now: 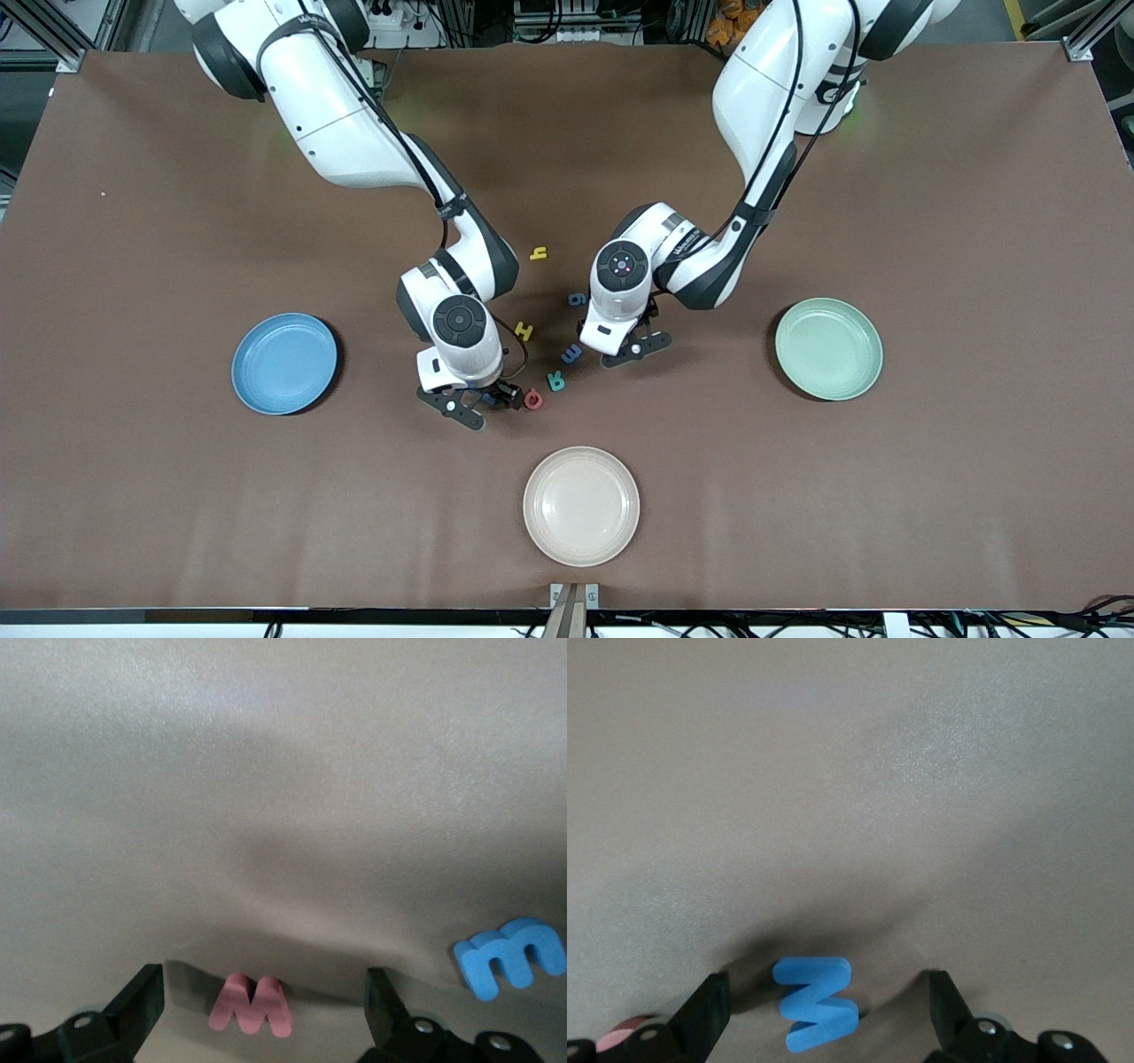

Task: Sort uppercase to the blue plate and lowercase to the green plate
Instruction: 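Grasp the blue W with the right gripper while the left gripper grasps the pink M, then carry the blue W onto the blue plate and open the right gripper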

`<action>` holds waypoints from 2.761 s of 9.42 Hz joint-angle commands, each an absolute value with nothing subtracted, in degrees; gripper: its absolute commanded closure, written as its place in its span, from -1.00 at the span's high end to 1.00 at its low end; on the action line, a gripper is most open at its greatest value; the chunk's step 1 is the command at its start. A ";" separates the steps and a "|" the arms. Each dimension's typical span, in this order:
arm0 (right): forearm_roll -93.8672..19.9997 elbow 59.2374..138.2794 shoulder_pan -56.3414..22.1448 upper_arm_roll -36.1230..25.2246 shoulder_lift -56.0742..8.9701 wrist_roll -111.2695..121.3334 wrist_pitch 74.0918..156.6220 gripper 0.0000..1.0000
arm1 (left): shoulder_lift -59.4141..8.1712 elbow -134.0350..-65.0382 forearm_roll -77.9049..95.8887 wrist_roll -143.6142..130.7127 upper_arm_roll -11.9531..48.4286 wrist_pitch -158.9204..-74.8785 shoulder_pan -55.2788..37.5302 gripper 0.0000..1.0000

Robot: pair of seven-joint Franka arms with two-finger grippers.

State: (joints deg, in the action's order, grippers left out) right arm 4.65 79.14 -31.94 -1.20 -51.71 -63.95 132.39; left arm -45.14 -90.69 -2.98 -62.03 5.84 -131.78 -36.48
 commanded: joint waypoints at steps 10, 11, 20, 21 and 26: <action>5.54 77.43 -30.25 -1.49 -48.26 -63.55 129.74 -1.00 | -42.72 -95.09 -7.54 -61.70 10.90 -131.66 -32.88 1.00; 5.54 77.61 -28.84 -1.41 -46.69 -60.33 128.42 -1.00 | -41.93 -96.05 -8.69 -61.70 11.59 -131.66 -31.48 1.00; 5.27 89.18 -16.98 -1.32 -33.51 -36.07 121.73 -1.00 | -42.01 -96.24 -9.58 -62.75 13.18 -131.84 -30.94 0.54; 5.27 91.82 -15.83 -1.32 -31.57 -33.95 122.16 -1.00 | -42.10 -96.24 -9.67 -62.75 13.18 -131.84 -30.94 0.54; 5.10 105.90 -8.81 -1.23 -25.05 -19.55 129.81 -1.00 | -42.10 -95.71 -9.76 -62.23 13.18 -131.84 -30.24 0.26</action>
